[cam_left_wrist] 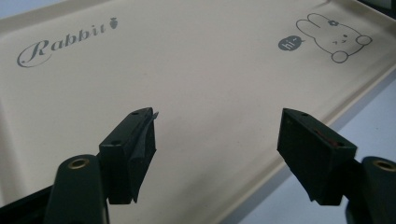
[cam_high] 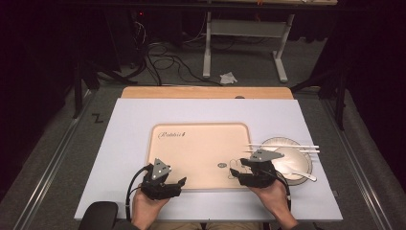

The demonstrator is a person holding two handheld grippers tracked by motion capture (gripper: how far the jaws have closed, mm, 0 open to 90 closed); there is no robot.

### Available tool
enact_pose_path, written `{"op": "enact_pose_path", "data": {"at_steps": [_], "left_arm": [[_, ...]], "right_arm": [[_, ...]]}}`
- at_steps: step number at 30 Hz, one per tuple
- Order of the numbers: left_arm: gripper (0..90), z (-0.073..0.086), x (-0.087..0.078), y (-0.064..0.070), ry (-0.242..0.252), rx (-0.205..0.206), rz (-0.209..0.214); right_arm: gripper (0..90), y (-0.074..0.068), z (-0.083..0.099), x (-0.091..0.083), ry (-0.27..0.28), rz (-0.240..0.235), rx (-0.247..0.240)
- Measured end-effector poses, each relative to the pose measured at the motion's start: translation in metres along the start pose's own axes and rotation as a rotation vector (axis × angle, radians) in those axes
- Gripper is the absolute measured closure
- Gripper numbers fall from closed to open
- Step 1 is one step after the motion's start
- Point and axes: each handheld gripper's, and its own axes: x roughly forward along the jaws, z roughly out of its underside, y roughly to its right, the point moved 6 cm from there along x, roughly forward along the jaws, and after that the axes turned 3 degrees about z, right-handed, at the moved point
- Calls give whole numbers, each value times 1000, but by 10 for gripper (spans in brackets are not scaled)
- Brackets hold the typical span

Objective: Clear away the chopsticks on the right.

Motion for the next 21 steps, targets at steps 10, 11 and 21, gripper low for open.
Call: {"op": "enact_pose_path", "data": {"at_steps": [10,11,21], "left_arm": [[277,1,1,0,6,10,-4],[279,1,2,0,2,13,-6],[312,-5,5,4,3,20,38]], "right_arm": [[457,-1,-2,-4,40,-31,14],[478,0,-2,-5,44,-27,-1],[475,-4,0,-16,99,-31,-13]]}}
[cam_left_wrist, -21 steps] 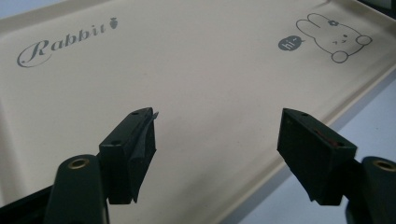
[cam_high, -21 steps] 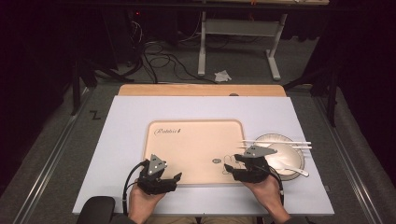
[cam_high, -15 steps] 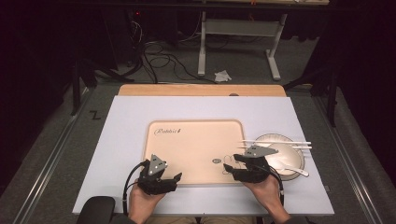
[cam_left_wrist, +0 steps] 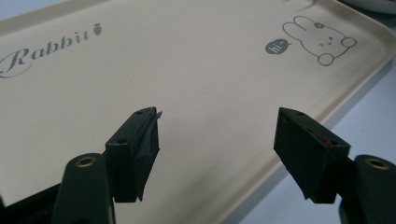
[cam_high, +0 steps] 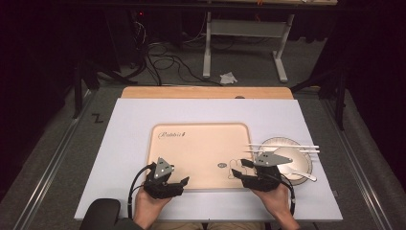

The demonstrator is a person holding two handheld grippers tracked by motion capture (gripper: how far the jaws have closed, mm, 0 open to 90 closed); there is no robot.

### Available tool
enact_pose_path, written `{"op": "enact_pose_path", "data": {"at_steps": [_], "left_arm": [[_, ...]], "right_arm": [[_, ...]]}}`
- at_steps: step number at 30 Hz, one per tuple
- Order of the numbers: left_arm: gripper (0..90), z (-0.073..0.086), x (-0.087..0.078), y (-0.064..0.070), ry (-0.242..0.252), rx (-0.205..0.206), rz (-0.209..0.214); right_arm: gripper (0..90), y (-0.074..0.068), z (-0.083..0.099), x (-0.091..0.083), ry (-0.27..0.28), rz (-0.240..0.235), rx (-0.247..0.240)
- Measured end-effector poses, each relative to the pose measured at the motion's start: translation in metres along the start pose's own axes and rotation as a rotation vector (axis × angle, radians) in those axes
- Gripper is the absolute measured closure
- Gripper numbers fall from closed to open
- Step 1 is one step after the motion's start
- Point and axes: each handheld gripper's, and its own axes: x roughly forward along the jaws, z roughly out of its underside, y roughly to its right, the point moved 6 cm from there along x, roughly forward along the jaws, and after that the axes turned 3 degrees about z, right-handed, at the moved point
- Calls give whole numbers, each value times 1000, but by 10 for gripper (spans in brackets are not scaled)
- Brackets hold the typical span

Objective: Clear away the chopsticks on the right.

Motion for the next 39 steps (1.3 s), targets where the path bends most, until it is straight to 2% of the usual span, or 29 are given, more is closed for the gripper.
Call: {"op": "enact_pose_path", "data": {"at_steps": [3,9,12,16,21,23,24,28,35,39], "left_arm": [[312,0,4,0,-9,-2,6],[319,-5,9,-2,5,-3,24],[320,-6,10,-2,7,-5,29],[321,-9,13,1,5,16,38],[322,-10,16,2,4,21,47],[323,-11,17,3,5,26,49],[323,-13,18,2,8,30,47],[325,-15,17,2,25,30,49],[326,-18,19,1,28,28,54],[327,-18,21,3,22,34,56]], "right_arm": [[473,1,1,-2,8,7,-4],[478,5,6,-11,26,10,49],[481,5,8,-14,24,7,56],[494,3,9,-19,28,14,47],[499,4,11,-23,30,21,50],[497,1,10,-28,38,-38,97],[497,1,10,-30,46,-50,99],[495,-1,10,-37,46,-34,86],[511,2,5,-52,36,-1,98],[527,11,5,-65,43,35,111]]}}
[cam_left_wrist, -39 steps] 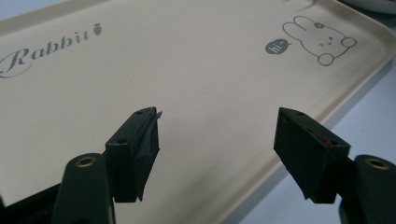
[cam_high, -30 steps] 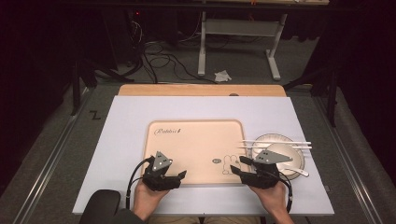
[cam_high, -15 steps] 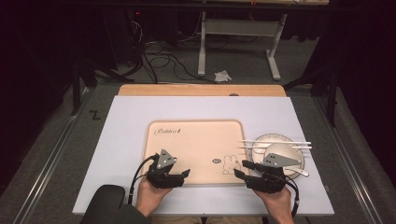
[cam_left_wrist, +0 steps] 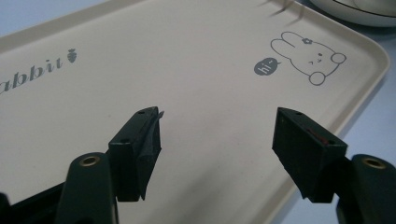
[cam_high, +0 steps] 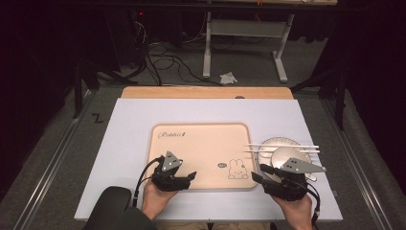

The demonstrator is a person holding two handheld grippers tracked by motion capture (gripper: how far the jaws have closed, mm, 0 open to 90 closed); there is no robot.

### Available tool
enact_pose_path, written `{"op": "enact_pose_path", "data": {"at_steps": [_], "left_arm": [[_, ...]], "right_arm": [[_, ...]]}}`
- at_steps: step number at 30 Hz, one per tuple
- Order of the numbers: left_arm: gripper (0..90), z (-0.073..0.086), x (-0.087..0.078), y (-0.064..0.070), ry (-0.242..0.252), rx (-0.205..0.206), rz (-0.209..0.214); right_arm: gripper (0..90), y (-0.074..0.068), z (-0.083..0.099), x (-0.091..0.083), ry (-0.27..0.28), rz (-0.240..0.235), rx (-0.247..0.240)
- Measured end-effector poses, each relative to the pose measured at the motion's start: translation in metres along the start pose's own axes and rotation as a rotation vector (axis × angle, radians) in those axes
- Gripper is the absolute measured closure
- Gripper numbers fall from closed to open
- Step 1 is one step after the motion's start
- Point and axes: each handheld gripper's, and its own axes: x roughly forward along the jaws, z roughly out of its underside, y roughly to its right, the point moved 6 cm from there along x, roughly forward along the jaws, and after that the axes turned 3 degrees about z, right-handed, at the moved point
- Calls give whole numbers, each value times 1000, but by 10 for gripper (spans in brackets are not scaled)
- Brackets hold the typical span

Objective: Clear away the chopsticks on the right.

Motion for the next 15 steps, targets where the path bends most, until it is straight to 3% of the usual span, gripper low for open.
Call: {"op": "enact_pose_path", "data": {"at_steps": [5,15], "left_arm": [[321,0,-2,2,2,11,-6],[310,-1,-9,6,30,18,-2]], "right_arm": [[535,10,-1,-6,6,14,20],[535,31,-8,-22,29,63,-7]]}}
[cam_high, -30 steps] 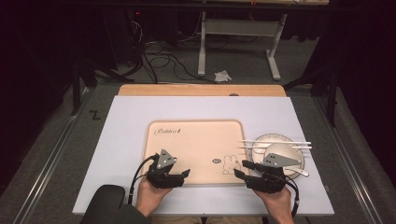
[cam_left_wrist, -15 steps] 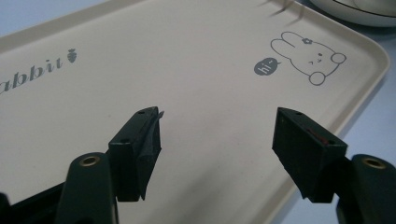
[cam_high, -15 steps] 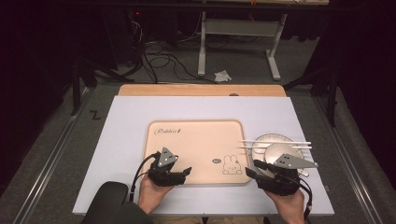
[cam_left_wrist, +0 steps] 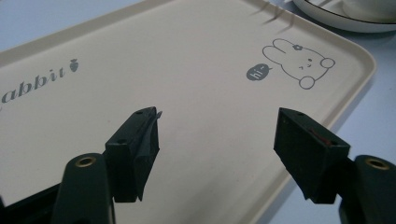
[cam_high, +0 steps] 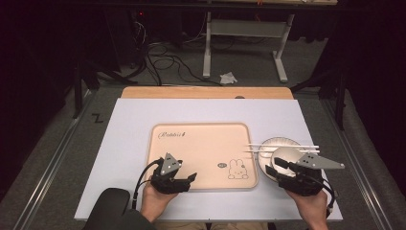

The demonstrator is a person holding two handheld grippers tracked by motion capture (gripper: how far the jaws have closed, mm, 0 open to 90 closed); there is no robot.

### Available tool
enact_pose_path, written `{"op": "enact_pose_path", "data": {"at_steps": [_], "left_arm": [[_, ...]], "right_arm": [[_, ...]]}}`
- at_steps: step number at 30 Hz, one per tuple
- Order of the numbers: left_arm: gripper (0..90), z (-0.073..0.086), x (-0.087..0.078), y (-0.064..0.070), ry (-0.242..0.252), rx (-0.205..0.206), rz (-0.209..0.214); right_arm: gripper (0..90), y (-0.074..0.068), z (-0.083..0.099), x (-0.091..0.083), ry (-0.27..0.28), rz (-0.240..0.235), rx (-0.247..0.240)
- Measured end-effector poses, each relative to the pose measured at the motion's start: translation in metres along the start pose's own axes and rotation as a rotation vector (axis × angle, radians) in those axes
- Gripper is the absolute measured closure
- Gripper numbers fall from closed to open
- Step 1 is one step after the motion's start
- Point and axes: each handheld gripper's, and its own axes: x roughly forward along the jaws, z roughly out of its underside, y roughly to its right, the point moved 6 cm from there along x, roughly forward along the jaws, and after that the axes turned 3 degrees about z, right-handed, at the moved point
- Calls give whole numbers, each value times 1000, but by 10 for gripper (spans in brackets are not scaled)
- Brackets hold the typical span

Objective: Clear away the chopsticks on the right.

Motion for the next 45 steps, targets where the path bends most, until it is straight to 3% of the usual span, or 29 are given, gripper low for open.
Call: {"op": "enact_pose_path", "data": {"at_steps": [2,6,12,17,20,23,26,32,35,39,45], "left_arm": [[316,1,-1,3,-13,-6,24],[311,5,1,6,-42,-8,28],[311,8,-8,1,-31,-29,-11],[299,11,-13,-1,-37,-45,-34],[293,13,-15,-3,-39,-53,-53],[287,14,-16,-3,-41,-60,-59],[284,17,-19,-4,-44,-65,-73],[285,21,-24,-5,-47,-72,-94],[285,21,-26,-8,-35,-78,-110],[283,19,-30,-11,-14,-103,-106],[282,21,-32,-12,-15,-103,-119]], "right_arm": [[543,8,-3,-4,-5,-7,5],[549,20,-8,-8,-5,-16,5],[475,40,-15,-12,19,57,-52],[481,60,-23,-15,2,93,-8],[476,77,-24,-14,-31,132,-21],[469,85,-23,-12,-55,134,-5],[472,106,-19,-5,-87,159,3],[541,123,-16,6,-128,168,-3],[578,132,-14,14,-172,198,-20],[601,143,-12,21,-204,200,-12],[655,153,-6,32,-264,197,-36]]}}
